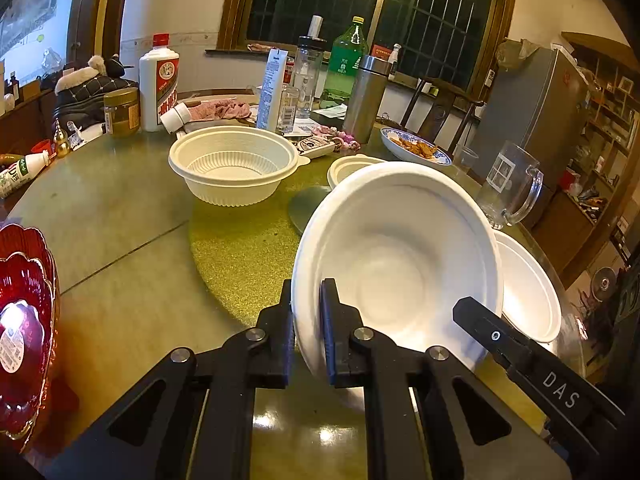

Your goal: Organize plates and bowls

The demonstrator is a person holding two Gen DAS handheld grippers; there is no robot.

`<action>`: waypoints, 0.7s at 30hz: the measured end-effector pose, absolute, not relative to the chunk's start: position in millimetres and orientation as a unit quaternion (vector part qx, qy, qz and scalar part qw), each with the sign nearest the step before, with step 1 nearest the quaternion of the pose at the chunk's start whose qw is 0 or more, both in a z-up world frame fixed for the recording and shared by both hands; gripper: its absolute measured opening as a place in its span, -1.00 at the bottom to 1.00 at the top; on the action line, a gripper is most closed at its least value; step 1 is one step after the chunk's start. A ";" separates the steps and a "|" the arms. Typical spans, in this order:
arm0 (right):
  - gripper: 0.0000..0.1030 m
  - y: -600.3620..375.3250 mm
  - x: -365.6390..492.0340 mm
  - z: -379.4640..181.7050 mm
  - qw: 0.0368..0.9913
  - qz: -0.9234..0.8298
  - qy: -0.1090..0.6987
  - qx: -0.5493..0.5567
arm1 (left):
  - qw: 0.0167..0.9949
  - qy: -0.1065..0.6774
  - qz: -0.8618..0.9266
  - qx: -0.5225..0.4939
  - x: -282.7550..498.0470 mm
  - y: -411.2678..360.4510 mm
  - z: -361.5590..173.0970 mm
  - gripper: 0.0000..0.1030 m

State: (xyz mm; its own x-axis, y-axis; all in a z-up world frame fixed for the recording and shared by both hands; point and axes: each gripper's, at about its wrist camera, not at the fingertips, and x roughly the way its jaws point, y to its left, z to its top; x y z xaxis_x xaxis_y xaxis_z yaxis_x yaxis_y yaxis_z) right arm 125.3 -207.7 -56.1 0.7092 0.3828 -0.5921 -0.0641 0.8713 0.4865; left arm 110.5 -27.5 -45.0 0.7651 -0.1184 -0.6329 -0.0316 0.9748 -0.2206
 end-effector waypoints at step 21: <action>-0.85 -166.2 97.9 0.1 0.902 0.190 0.330 0.203 | 0.944 0.312 0.051 -0.095 48.6 22.4 15.2 -0.78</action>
